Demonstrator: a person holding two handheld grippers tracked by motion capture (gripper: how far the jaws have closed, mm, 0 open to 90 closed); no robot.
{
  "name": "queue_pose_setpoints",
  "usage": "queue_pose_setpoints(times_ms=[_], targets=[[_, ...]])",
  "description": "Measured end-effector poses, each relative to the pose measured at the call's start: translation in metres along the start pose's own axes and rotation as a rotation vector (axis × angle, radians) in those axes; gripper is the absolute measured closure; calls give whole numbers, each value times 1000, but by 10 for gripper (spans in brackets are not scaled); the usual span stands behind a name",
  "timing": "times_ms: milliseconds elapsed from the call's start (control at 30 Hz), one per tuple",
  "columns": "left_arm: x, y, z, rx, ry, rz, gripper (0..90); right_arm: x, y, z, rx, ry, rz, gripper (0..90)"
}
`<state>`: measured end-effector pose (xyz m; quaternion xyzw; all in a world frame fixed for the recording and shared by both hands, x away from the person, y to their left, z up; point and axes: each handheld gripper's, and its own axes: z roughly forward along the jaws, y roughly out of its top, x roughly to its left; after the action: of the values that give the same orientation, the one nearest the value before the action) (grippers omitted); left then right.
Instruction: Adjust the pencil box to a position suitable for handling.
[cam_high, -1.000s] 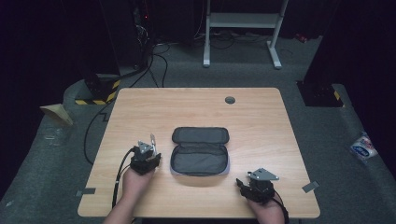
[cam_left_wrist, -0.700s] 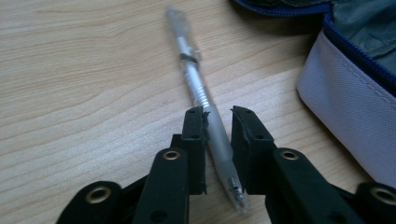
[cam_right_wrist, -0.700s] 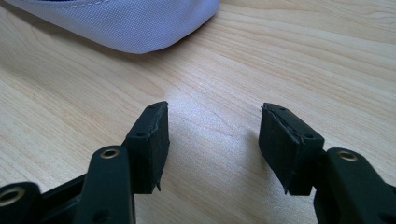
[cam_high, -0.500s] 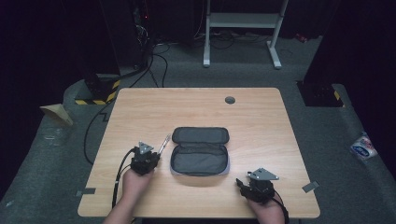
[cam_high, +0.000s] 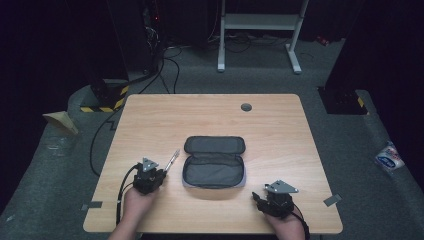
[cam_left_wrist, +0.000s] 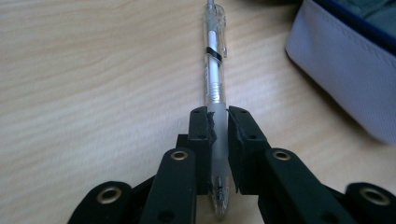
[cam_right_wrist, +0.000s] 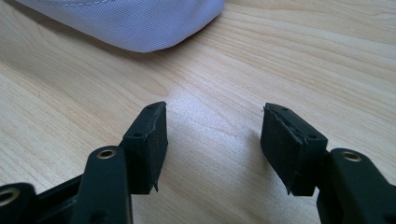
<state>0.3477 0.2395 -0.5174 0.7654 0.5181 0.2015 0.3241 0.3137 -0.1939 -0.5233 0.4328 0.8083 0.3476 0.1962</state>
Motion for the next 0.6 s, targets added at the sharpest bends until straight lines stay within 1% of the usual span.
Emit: queue_pose_setpoints(times_ms=[133,167,233,267,333,400,500,600], targets=[[2,-13,-14,6,-4,-1,798,-1,5,4,11,9,-4,405],[2,-15,-17,9,-3,8,796,-2,6,5,10,13,-6,405],[2,-19,-22,10,2,8,794,-3,9,8,10,17,-5,404],[2,-20,-25,5,2,11,785,-3,10,9,11,18,-2,404],[3,-20,-28,-11,-6,4,728,-4,12,12,10,21,-4,404],[4,-18,-28,-30,-10,10,710,-5,13,13,9,23,-8,404],[2,-12,-23,-32,-12,28,689,-5,12,12,3,26,-7,404],[0,-5,-14,-27,-9,51,680,-5,11,12,0,25,-11,405]])
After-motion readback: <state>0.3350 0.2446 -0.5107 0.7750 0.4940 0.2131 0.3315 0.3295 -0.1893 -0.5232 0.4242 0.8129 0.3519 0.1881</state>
